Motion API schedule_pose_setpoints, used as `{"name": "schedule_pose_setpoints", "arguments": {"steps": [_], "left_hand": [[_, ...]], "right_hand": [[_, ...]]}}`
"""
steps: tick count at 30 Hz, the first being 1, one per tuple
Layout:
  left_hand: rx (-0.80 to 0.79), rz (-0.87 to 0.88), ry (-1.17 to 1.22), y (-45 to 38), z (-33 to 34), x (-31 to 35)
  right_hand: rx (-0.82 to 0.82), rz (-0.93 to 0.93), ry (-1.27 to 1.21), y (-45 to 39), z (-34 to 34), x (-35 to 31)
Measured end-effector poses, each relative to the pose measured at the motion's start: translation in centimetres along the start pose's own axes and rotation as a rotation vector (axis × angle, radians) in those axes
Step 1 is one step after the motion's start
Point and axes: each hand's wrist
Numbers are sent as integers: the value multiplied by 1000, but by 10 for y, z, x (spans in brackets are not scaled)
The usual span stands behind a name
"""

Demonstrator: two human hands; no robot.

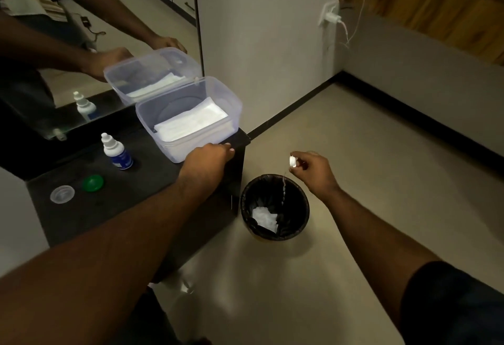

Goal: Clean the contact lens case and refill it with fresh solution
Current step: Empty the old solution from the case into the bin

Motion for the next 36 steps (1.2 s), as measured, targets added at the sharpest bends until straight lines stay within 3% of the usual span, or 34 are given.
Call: {"name": "schedule_pose_setpoints", "arguments": {"steps": [6, 13, 17, 19, 23, 27, 31, 36], "left_hand": [[114, 17, 84, 6, 2, 3], [38, 16, 63, 1, 2, 0], [-17, 26, 38, 0, -8, -1], [-18, 43, 67, 6, -16, 2], [15, 65, 226, 40, -22, 3], [120, 38, 364, 101, -19, -26], [236, -114, 437, 161, -17, -60], [333, -287, 541, 197, -9, -83]], "right_hand": [[-231, -132, 488, -30, 5, -10], [-400, -281, 926, -47, 5, -39], [-386, -386, 1019, -42, 12, -53], [-333, -273, 854, -39, 16, -56], [-71, 26, 116, -23, 15, -65], [-91, 203, -525, 13, 9, -105], [-183, 214, -814, 46, 17, -151], [-348, 95, -894, 61, 48, -203]]}}
Point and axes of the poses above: each hand's wrist, its own y-axis away from the middle knuckle, its own z-axis out of the palm, x = y × z, and after that the axes turned 6 degrees about -x, right-handed
